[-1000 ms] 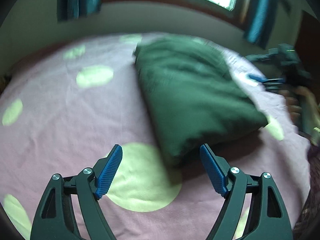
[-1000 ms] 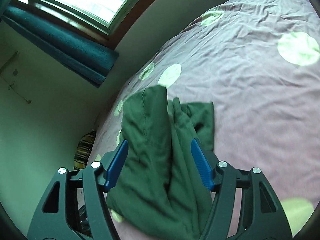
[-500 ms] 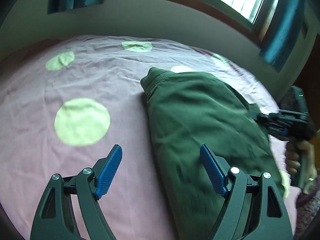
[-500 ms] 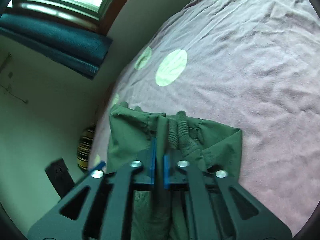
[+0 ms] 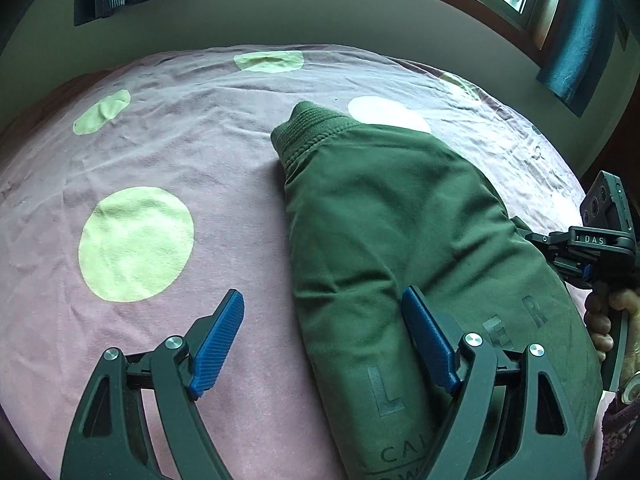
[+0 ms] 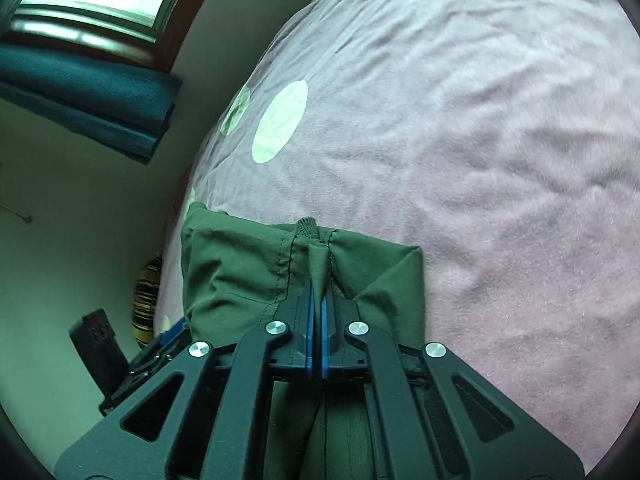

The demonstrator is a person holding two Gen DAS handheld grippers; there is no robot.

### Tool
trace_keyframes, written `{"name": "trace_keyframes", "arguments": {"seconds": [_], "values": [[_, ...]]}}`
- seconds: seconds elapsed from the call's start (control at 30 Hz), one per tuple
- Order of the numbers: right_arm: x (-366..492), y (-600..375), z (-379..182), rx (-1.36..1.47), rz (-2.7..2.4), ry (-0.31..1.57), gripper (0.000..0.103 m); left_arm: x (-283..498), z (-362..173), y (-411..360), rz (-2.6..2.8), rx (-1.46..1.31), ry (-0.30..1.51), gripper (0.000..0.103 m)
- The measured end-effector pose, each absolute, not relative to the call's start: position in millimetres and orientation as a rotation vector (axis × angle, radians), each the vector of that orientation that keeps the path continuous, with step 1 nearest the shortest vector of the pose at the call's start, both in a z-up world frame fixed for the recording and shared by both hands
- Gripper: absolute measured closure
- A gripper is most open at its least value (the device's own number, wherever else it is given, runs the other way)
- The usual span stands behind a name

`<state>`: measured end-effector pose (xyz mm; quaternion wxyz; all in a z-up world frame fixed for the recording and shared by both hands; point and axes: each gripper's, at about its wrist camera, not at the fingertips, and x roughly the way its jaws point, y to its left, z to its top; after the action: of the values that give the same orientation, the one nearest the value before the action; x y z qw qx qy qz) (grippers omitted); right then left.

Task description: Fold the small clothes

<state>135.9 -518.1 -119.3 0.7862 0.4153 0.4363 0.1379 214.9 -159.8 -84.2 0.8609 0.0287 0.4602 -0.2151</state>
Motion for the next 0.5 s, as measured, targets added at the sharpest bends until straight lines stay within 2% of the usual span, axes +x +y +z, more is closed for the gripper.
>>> {"name": "trace_keyframes", "arguments": {"seconds": [0.17, 0.27, 0.33, 0.37, 0.4, 0.43, 0.5], "values": [[132.2, -519.8, -116.7, 0.915, 0.297, 0.931, 0.103, 215.4, -83.9, -160.7, -0.45, 0.062, 0.959, 0.021], [126.6, -523.6, -114.7, 0.938, 0.309, 0.915, 0.1, 215.6, -81.2, -158.5, -0.457, 0.049, 0.957, 0.021], [119.0, -529.2, -109.2, 0.945, 0.294, 0.891, 0.078, 213.6, -77.2, -156.5, -0.466, 0.052, 0.946, 0.022], [113.2, -533.3, -104.1, 0.945, 0.291, 0.875, 0.075, 211.3, -73.1, -153.2, -0.48, 0.05, 0.94, 0.022], [108.2, -536.4, -100.9, 0.945, 0.292, 0.86, 0.067, 210.0, -69.8, -149.0, -0.496, 0.043, 0.938, 0.022], [98.9, -543.5, -96.0, 0.947, 0.283, 0.833, 0.052, 209.7, -67.9, -144.8, -0.508, 0.032, 0.936, 0.022], [83.4, -556.7, -91.1, 0.95, 0.248, 0.795, 0.039, 210.5, -65.4, -129.0, -0.542, -0.009, 0.932, 0.021]]}}
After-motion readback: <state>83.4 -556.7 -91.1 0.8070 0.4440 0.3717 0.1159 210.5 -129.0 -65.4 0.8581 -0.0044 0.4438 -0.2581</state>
